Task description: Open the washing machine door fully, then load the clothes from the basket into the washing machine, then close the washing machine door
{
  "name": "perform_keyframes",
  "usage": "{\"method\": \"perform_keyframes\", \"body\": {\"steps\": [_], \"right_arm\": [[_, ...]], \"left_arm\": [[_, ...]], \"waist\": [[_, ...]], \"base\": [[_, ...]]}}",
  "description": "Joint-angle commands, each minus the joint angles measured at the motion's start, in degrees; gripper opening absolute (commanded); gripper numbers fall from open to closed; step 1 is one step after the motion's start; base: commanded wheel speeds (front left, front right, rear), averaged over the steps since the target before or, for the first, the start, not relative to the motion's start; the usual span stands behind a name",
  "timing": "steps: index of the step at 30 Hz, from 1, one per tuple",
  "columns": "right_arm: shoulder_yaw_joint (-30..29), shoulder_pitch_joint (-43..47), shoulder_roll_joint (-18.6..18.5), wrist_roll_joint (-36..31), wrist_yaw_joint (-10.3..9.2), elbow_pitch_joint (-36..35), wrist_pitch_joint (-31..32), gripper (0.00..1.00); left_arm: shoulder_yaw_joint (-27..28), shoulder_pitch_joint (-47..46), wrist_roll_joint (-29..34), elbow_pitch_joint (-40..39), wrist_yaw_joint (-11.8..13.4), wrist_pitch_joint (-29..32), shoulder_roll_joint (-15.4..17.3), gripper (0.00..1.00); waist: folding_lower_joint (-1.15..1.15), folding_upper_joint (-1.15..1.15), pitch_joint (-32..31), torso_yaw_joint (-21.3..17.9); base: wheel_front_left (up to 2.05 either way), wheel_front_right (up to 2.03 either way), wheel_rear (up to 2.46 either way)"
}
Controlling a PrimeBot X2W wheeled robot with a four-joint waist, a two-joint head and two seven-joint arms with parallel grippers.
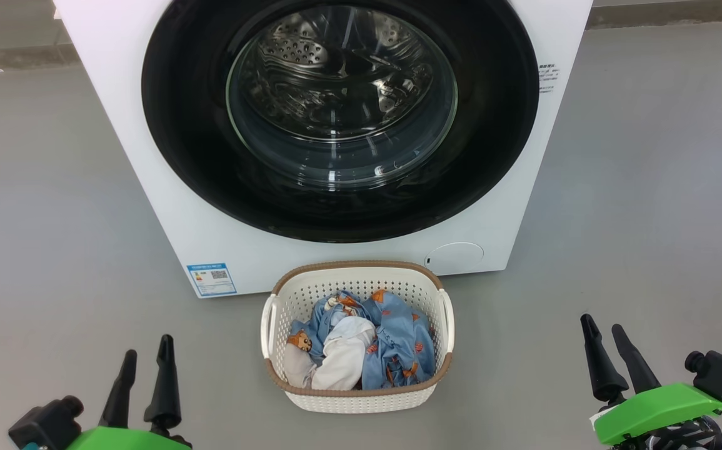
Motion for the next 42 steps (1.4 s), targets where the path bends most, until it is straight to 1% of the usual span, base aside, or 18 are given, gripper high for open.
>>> {"method": "perform_keyframes", "body": {"steps": [1, 31, 39, 42], "right_arm": [[1.30, -2.26, -0.83, -1.59, 0.07, -1.09, -0.85, 1.00], [3.95, -4.22, -1.81, -22.35, 0.09, 2.40, -6.04, 1.00], [4.54, -4.53, -2.02, -26.52, 0.10, 3.03, -7.21, 1.00], [4.42, -4.47, -1.95, -26.55, 0.10, 3.12, -7.22, 1.00]], "left_arm": [[1.02, -2.77, 1.59, -1.10, -0.41, -0.86, 1.16, 1.00], [-0.81, -4.09, 21.83, 3.01, -0.58, -6.07, 1.36, 1.00], [-0.66, -4.63, 25.84, 5.49, -0.48, -7.25, 1.34, 1.00], [-0.52, -4.93, 25.77, 6.42, -0.37, -7.26, 1.27, 1.00]], "waist": [[0.00, 0.00, 0.01, -0.01], [0.00, 0.00, -0.53, -0.31], [0.00, 0.00, -0.68, -0.51], [0.00, 0.00, -0.73, -0.54]], "base": [[0.00, 0.00, 0.00], [0.00, 0.00, 0.00], [0.00, 0.00, 0.00], [0.00, 0.00, 0.00]]}}
